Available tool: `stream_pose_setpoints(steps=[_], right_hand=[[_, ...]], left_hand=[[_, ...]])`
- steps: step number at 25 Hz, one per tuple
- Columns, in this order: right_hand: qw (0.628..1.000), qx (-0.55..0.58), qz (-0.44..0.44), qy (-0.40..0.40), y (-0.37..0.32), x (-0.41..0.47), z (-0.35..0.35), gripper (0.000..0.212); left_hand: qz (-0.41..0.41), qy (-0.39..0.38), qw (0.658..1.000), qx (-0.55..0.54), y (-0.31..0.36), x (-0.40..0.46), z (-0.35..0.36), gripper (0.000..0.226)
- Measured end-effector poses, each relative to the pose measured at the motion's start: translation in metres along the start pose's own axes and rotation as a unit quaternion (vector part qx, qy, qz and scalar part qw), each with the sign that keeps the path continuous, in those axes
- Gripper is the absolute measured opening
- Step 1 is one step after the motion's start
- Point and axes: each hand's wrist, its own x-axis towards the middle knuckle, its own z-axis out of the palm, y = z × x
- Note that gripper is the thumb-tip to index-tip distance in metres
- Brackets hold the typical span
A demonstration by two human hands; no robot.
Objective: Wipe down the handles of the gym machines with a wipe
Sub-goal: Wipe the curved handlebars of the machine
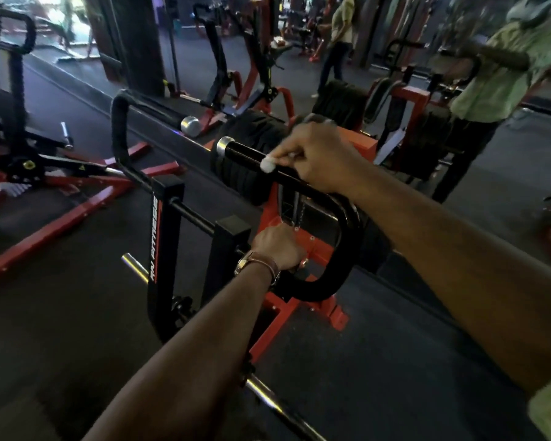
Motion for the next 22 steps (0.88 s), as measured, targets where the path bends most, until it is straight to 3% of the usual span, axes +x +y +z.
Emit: stream_pose_setpoints(steps=[2,4,5,6,9,13,15,18,22], right_hand=[[0.985,0.129,0.114,-0.014,0.034,-0.03,-0.007,0.025],[0.918,0.329,0.212,-0.057,0.055,-0.043,-0.009,0.026],[0.886,0.396,0.231,-0.074,0.055,-0.037,-0.007,0.026],[0.876,0.418,0.226,-0.081,0.049,-0.027,-0.005,0.026],[0.916,0.342,0.195,-0.076,0.019,0.007,-0.002,0.023],[0.989,0.117,0.089,-0.015,0.011,-0.019,-0.012,0.021],[0.998,0.024,0.04,0.032,0.006,-0.061,-0.008,0.022],[0.984,-0.135,-0.003,0.114,-0.002,-0.106,0.011,0.025],[0.993,-0.084,-0.002,0.081,-0.005,-0.051,0.003,0.032]], left_hand=[[0.006,0.026,0.999,-0.03,-0.003,0.001,0.004,0.018],[-0.001,0.057,0.997,-0.059,-0.003,0.002,0.007,0.022],[-0.008,0.06,0.996,-0.063,-0.003,0.002,0.007,0.023],[-0.008,0.055,0.997,-0.055,-0.003,0.004,0.007,0.023],[0.007,0.036,0.999,-0.024,-0.002,0.005,0.007,0.021],[0.02,0.042,0.999,-0.022,-0.008,0.003,0.008,0.022],[0.033,0.04,0.999,-0.012,-0.009,0.002,0.009,0.022],[0.056,0.023,0.998,0.03,-0.007,0.002,0.011,0.024],[0.067,-0.03,0.995,0.064,-0.002,0.006,0.007,0.022]])
